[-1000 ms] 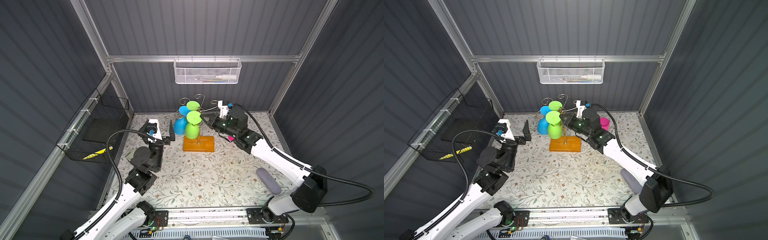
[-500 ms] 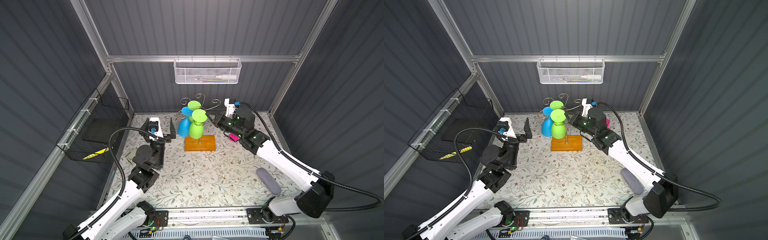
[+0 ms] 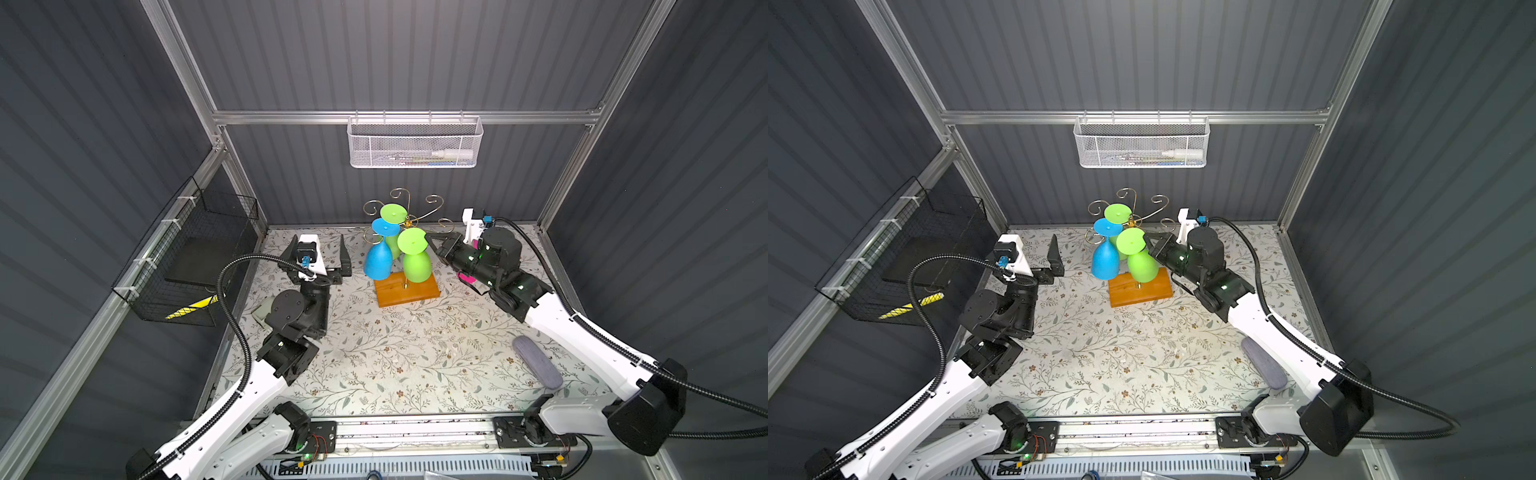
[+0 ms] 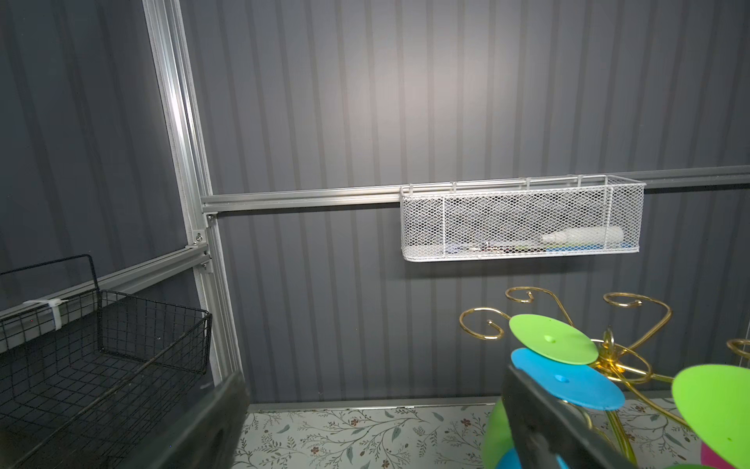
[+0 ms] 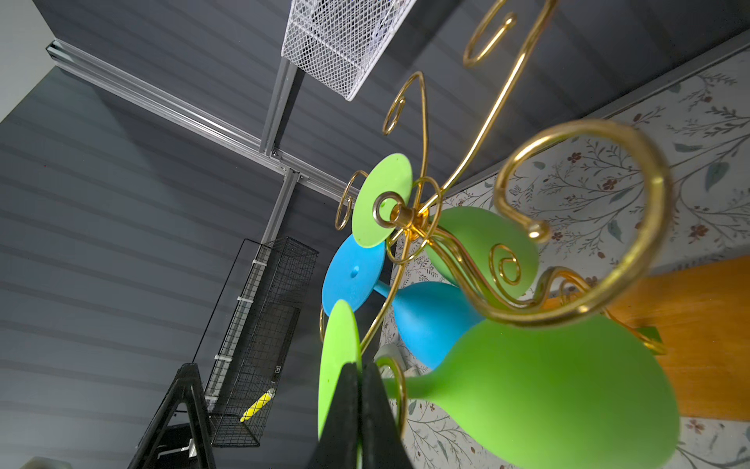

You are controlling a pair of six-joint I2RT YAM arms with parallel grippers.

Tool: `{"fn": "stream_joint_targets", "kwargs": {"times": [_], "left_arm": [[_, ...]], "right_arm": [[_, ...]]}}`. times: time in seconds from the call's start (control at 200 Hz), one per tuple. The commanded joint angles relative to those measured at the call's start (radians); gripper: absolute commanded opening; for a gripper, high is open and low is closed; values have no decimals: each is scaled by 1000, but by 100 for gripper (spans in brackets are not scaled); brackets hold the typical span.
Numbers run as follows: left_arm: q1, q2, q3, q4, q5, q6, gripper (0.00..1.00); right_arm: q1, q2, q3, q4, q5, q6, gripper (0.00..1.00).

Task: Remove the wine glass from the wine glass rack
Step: 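Pull the green glass back from the rack with the right gripper, then raise the green glass upward while the left gripper swings toward it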

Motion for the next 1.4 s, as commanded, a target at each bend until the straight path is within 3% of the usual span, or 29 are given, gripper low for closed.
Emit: {"fn": "stream_joint_targets", "kwargs": {"times": [0.0,0.49,0.745,1.396], "left_arm": [[3,-10,32,35,-16,8,99],[3,-23,34,27,-11,2,99],[3,-33,30,20,-11,-2,99],[3,-28,30,21,-7,-10,99]], "right_arm": [[-8,-10,-6,49,18,11,0],[-8,40,36,133,-8,56,0],[-7,39,4,183,49,88,0],[-28,-104,-135,179,117,96,0]]}}
